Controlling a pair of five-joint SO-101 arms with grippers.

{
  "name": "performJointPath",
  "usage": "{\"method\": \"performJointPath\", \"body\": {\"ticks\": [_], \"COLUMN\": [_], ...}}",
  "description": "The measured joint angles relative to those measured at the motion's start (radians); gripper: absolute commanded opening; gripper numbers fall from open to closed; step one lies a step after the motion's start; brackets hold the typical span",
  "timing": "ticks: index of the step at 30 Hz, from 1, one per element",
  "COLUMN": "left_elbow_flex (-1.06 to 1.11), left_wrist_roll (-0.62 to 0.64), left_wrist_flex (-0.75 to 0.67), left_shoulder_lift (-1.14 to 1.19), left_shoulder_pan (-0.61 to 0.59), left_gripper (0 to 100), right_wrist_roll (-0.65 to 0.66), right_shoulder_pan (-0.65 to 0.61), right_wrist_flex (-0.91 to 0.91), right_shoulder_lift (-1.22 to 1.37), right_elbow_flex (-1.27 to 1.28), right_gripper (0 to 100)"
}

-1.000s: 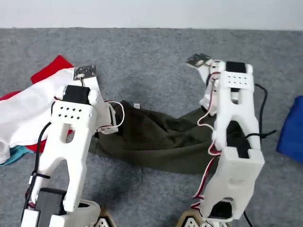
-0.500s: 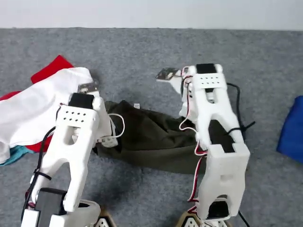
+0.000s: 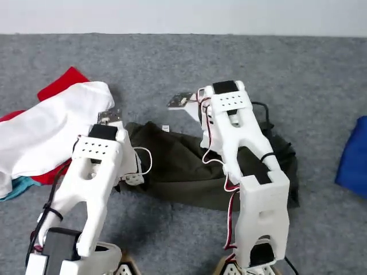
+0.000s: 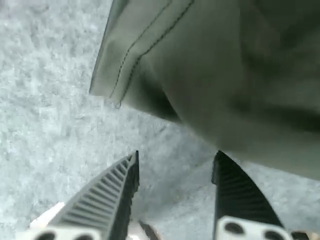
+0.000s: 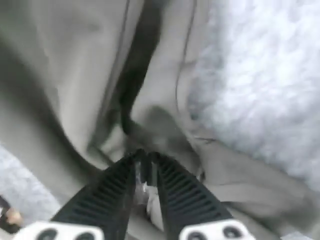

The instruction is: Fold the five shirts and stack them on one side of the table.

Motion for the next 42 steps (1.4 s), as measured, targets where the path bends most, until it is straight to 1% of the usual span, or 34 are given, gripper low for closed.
{"method": "performJointPath", "body": {"ticks": [3,10,13,19,21,23,24,25,27,33,42], "left_elbow_flex": [0.003,0.020,0.055,0.150,0.183,0.210,0.213,0.213,0.213,0.241,0.324], "left_wrist_roll": [0.000,0.000,0.002,0.002,0.002,0.002,0.002,0.002,0.002,0.002,0.002], "left_wrist_flex": [-0.040,-0.077,-0.152,-0.354,-0.397,-0.433,-0.443,-0.450,-0.456,-0.462,-0.509], "left_shoulder_lift": [-0.002,-0.006,-0.006,-0.006,-0.006,-0.006,-0.006,-0.006,-0.006,-0.006,-0.008], "left_shoulder_pan": [0.000,0.000,0.000,0.000,0.000,0.000,0.000,-0.003,-0.032,-0.117,-0.124], "left_gripper": [23,23,23,22,16,3,0,3,1,1,1], "right_wrist_roll": [0.000,0.000,0.000,0.000,0.000,0.000,0.000,0.000,0.000,0.000,0.000], "right_shoulder_pan": [0.017,0.034,0.038,0.038,0.038,0.038,0.038,0.038,0.038,0.038,0.035], "right_wrist_flex": [-0.026,-0.028,-0.028,-0.028,-0.028,-0.028,-0.028,-0.028,-0.028,0.002,0.018], "right_shoulder_lift": [0.018,0.057,0.057,0.057,0.057,0.057,0.057,0.057,0.057,0.057,0.106], "right_elbow_flex": [0.000,0.000,0.000,0.000,0.000,0.000,0.000,0.000,-0.017,-0.092,-0.120], "right_gripper": [0.9,0.9,0.9,0.9,0.9,0.9,0.9,0.9,0.9,0.9,0.9]}}
